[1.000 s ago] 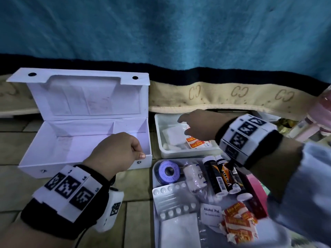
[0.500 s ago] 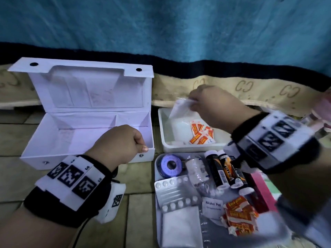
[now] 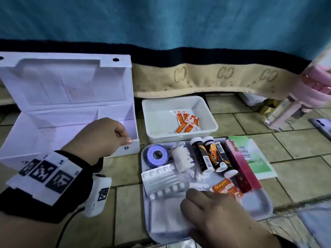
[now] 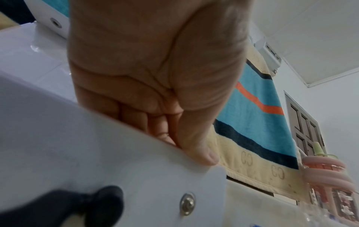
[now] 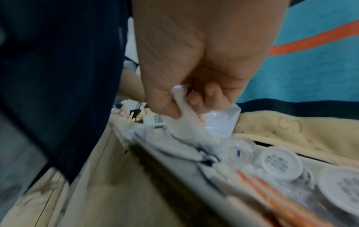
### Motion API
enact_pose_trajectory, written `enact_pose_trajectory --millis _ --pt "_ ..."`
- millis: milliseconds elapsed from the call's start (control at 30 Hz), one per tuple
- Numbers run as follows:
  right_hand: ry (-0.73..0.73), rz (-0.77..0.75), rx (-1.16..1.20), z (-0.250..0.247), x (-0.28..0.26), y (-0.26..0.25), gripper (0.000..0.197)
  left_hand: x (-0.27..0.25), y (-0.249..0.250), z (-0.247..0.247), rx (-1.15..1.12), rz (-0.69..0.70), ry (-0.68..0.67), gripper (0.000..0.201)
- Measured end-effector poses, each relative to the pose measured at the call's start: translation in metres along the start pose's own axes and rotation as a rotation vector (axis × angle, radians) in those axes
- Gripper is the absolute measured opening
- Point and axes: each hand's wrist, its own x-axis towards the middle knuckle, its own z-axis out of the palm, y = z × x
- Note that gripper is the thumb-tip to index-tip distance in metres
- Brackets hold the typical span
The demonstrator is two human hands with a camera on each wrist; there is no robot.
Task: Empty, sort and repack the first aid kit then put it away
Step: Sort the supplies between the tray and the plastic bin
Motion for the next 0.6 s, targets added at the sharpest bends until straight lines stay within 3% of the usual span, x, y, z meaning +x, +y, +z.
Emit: enact_pose_trajectory --millis 67,167,333,433,600 --pt "0.04 0.026 -0.023 0.017 0.0 -0.002 0.021 -0.001 0.0 0.0 -0.009 -0.003 0.001 0.016" --pt "-0.032 0.101 0.043 0.025 0.004 -0.007 0.016 -0.002 0.0 0.001 -0.013 -0.015 0.005 0.016" --pt "-0.109 0.163 0.007 0.013 0.011 -0.007 0.032 -0.003 0.001 0.001 -0.005 -0.025 0.019 0.017" --pt "-0.086 0.151 -0.041 -0.006 0.016 -0.003 0.04 -0.004 0.002 0.001 -0.01 -0.032 0.015 0.016" --pt "0.046 0.316 -0.102 -0.068 0.051 0.033 0.037 -0.001 0.002 -0.001 -0.026 -0.044 -0.021 0.015"
